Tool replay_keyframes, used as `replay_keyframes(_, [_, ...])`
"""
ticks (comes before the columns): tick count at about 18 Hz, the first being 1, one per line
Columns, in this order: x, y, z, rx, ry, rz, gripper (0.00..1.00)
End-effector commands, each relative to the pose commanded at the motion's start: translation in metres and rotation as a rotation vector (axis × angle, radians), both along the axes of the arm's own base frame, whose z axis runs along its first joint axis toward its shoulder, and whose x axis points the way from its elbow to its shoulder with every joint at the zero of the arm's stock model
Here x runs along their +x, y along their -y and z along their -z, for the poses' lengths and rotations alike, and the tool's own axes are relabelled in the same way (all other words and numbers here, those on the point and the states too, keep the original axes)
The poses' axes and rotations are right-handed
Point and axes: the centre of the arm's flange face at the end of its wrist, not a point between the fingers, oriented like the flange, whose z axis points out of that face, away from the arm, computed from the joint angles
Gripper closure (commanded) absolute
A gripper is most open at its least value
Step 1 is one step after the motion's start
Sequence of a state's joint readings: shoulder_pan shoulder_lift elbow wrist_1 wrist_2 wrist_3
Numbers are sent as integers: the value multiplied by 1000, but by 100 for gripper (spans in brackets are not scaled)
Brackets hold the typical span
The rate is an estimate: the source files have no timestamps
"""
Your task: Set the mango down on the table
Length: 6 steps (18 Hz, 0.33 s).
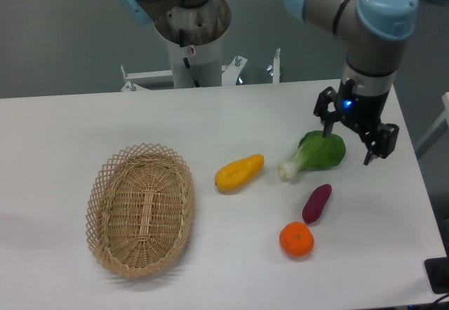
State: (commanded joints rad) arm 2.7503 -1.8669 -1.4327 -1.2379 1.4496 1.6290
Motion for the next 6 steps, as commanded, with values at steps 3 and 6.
replay_keyframes(3, [-3, 3, 0, 8, 3, -2, 0])
replay_keyframes(6, [-3, 5, -1, 10, 2, -4, 0])
